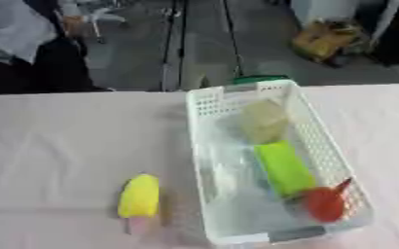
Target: Pick up objects on the table and place them in the box.
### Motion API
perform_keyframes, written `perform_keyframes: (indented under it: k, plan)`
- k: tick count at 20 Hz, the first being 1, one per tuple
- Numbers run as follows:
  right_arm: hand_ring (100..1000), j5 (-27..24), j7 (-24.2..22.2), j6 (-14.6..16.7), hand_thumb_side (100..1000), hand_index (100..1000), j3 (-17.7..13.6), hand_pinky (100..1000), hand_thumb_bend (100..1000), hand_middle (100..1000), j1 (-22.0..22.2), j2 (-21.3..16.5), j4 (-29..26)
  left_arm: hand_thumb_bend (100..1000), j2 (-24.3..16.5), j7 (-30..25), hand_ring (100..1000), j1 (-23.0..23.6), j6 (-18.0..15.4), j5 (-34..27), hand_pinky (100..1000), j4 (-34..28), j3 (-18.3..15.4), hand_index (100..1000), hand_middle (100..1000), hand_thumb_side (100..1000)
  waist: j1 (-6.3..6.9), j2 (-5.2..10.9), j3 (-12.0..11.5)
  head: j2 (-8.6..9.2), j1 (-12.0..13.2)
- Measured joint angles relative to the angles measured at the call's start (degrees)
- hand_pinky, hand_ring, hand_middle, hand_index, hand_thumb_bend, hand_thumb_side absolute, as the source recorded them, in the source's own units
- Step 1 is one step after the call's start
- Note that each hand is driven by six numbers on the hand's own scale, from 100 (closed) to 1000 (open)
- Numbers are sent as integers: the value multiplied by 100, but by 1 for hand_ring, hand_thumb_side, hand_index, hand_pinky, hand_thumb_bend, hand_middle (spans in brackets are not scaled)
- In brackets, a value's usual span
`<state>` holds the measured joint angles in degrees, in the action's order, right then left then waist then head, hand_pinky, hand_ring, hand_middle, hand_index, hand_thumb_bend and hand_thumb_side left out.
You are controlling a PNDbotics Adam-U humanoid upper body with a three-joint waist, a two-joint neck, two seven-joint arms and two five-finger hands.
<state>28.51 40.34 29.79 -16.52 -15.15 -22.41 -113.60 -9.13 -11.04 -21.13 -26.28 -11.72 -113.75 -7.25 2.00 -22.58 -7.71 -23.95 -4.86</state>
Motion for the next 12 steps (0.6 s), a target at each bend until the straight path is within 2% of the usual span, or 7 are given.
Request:
perform_keyframes:
  k: [9, 10, 11, 12]
  plan:
    - [878, 11, 0, 0, 1000, 885, 0, 888, 100, 754, 0, 15, 0, 156, -18, 8, 820, 0, -8, 54, 553, 0, -6, 998, 810, 1000, 2, 0, 28, 88, -9]
    - [878, 11, 0, 0, 1000, 884, 0, 888, 100, 754, 1, 15, 0, 113, -70, 22, 852, 0, -24, 130, 593, 0, -16, 1000, 855, 998, 3, 0, 30, 88, -18]
    - [878, 11, 0, 0, 1000, 884, 0, 888, 100, 754, 3, 15, 0, 113, -174, 41, 852, 0, -59, 254, 593, 0, -43, 1000, 855, 998, 5, 0, 28, 88, -22]
    - [878, 11, 0, -1, 1000, 884, 0, 889, 100, 754, 6, 15, 0, 100, -307, 65, 893, -4, -107, 418, 664, 0, -70, 1000, 881, 935, 8, 1, 22, 86, -26]
